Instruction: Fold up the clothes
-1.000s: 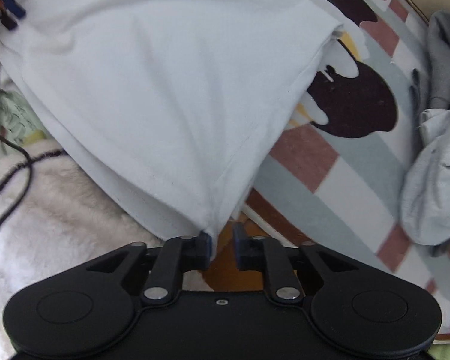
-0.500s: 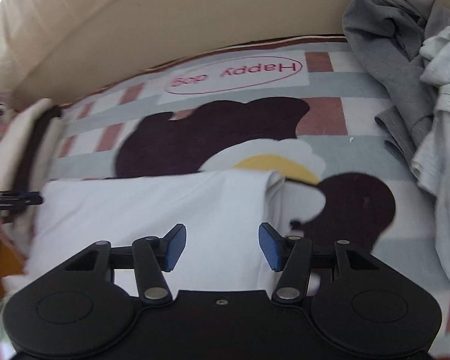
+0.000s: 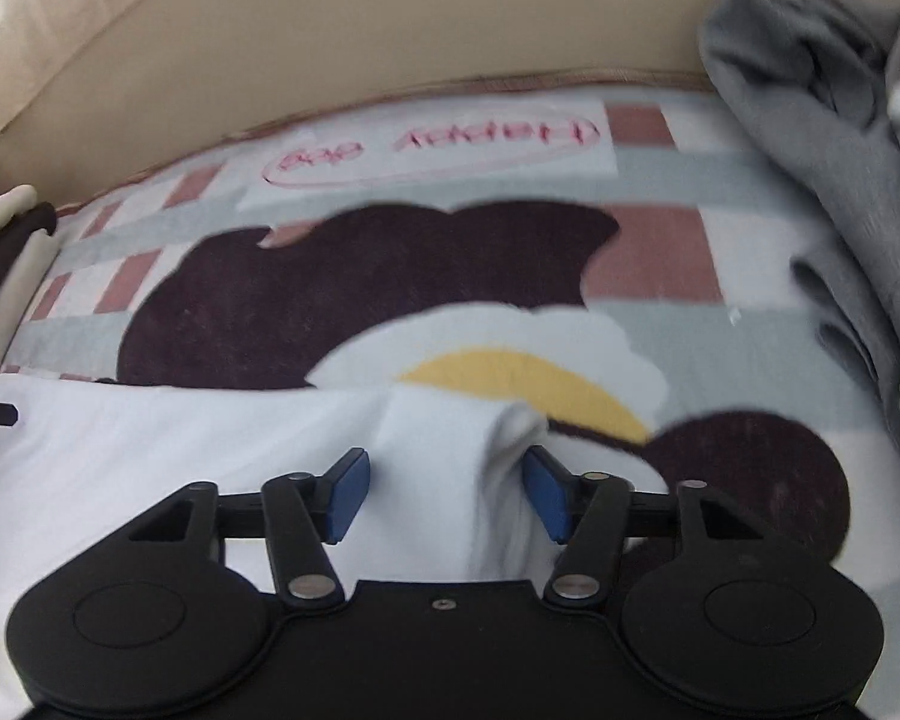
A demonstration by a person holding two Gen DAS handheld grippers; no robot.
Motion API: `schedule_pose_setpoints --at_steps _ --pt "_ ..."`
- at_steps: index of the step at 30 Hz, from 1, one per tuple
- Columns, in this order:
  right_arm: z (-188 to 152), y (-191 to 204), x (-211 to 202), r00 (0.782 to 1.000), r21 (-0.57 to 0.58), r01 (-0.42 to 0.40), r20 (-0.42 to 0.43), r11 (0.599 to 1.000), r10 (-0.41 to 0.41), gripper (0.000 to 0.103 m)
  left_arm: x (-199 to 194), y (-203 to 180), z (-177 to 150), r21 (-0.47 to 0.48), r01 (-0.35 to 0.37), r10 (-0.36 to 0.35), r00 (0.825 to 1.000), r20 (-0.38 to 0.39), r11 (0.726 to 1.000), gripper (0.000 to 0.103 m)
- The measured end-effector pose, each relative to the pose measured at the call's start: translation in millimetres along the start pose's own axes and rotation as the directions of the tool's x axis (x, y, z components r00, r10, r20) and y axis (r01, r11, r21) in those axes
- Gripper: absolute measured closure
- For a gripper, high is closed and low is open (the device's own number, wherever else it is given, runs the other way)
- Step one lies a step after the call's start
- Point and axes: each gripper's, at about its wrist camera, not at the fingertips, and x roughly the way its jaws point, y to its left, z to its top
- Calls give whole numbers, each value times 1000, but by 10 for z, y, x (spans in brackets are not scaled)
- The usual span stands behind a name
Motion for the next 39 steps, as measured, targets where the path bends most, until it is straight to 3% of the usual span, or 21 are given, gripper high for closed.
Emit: schedule_pose_setpoints --at_steps 1,2,3,4,6,10,13,17,22,24,27,28,29,30,31,35,37,39 --pt "-25 43 -3 999 -30 -31 19 999 31 79 11 -68 -4 44 -20 20 1000 -9 999 47" --pt "-48 93 3 998 -64 -48 28 997 50 88 16 -149 -17 85 -39 40 999 -12 996 63" --pt "-82 156 -4 998 -99 -31 45 995 36 89 21 -231 -32 125 -59 61 998 -13 990 77" --pt "-117 219 -12 998 -135 -12 63 991 21 90 47 -284 -38 131 -46 51 998 -39 990 99" --pt "-142 292 -59 996 -160 32 91 987 -18 93 37 -392 -58 129 -98 102 995 -20 987 99" --pt "-77 369 -370 977 -137 84 207 987 -54 96 -248 -628 -141 171 -228 197 964 181 959 100" --pt "-14 550 -666 947 -184 109 317 977 -46 97 -547 -593 -73 83 -240 211 941 263 967 100" --pt "94 712 -872 922 -211 140 383 967 -50 97 -833 -550 93 59 -289 252 905 343 956 100" --pt "546 747 -949 888 -202 178 454 963 -69 97 -951 -499 623 69 -353 292 857 425 933 100" --pt "849 777 -844 866 -181 232 486 956 -118 97 -878 -463 899 71 -383 313 835 453 921 99" --pt "1257 795 -572 827 -104 338 507 935 -243 89 -560 -332 1153 27 -380 350 874 337 924 93" --pt "1367 798 -467 812 -82 381 505 921 -291 68 -452 -287 1236 11 -380 360 885 295 925 82" --pt "1423 810 -403 796 -31 418 495 908 -349 39 -344 -243 1319 -4 -380 369 895 253 925 66" --pt "1412 814 -391 799 11 415 474 910 -371 33 -236 -198 1402 -19 -381 376 903 210 924 64" --pt "1399 819 -381 803 53 411 451 910 -389 33 -181 -180 1322 -21 -373 370 908 195 927 64" --pt "919 773 -457 918 77 203 332 976 -217 33 -120 -201 819 10 -268 264 954 145 963 64" --pt "611 768 -497 952 60 142 266 988 -153 35 -120 -233 608 5 -231 229 967 109 973 64" --pt "359 758 -555 962 59 147 225 987 -156 36 -143 -259 492 -27 -217 218 972 92 976 64"
